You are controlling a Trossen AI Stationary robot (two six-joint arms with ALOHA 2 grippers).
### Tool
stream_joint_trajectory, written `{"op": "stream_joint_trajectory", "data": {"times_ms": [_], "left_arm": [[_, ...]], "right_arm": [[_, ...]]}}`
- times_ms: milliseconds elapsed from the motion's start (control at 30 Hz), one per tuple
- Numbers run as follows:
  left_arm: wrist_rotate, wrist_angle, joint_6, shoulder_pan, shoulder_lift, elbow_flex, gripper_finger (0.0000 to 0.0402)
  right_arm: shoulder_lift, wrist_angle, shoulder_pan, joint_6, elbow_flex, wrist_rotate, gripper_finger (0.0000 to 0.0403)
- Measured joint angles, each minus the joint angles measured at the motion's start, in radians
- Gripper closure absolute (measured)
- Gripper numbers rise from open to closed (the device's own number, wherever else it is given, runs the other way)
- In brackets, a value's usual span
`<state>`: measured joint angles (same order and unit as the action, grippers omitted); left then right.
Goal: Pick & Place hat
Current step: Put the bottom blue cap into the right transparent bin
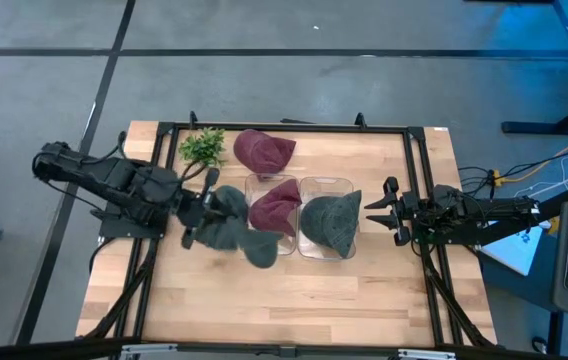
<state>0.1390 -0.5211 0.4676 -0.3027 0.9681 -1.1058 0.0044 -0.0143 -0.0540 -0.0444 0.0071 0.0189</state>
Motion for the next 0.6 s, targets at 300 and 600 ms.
{"op": "stream_joint_trajectory", "data": {"times_ms": [300, 600], "left_arm": [[-0.002, 0.046, 0.148, 0.103, 0.154, -0.108, 0.0369], [-0.002, 0.158, 0.415, 0.145, 0.317, -0.197, 0.0369]], "right_arm": [[0.000, 0.000, 0.000, 0.000, 0.000, 0.000, 0.0272], [0.000, 0.000, 0.000, 0.000, 0.000, 0.000, 0.0272]]}}
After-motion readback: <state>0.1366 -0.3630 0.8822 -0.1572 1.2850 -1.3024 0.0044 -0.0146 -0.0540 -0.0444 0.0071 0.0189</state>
